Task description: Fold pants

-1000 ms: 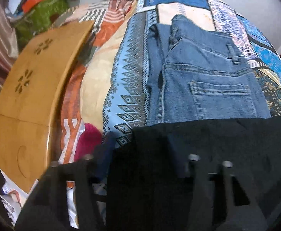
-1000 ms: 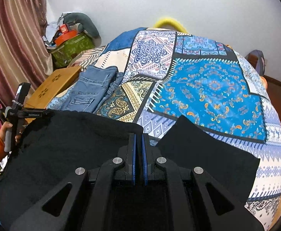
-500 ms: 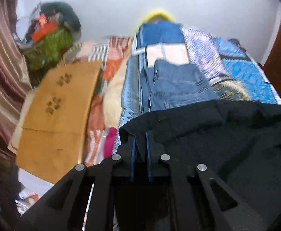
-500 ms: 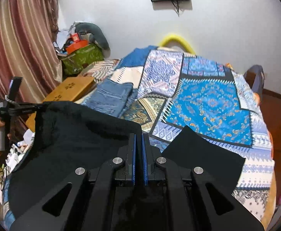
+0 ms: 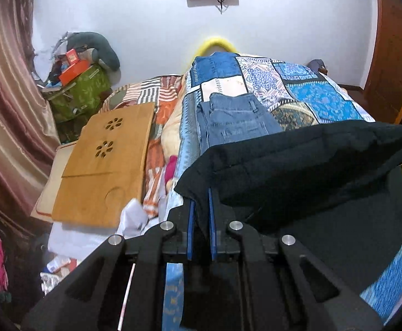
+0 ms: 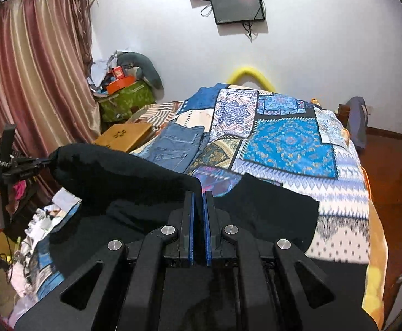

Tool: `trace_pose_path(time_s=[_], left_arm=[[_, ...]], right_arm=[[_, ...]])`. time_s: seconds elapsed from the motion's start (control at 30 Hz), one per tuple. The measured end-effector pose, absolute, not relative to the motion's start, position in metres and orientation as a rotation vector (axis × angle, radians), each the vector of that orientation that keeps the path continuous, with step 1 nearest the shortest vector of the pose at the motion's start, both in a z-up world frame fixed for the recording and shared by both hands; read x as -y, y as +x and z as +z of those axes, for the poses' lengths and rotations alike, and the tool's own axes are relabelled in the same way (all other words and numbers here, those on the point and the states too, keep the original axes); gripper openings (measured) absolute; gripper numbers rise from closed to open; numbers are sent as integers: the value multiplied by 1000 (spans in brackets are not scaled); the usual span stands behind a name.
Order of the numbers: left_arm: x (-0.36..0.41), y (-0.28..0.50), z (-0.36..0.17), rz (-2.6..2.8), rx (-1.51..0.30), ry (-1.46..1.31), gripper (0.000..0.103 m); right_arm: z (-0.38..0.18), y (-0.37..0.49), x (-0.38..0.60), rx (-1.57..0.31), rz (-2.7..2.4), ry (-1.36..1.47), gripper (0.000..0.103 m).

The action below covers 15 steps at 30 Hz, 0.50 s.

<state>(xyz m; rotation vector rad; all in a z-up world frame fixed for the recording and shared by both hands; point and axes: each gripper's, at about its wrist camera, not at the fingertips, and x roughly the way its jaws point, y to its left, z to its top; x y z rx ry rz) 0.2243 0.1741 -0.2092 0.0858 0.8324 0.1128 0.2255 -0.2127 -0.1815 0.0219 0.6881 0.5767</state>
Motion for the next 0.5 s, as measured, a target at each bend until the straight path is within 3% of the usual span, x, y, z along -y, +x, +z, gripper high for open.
trace_pose_path(time_s=[0.5], left_arm=[[-186, 139, -308, 141, -1017, -17, 9]], right_arm=[[-253, 147, 213, -838, 590, 32, 5]])
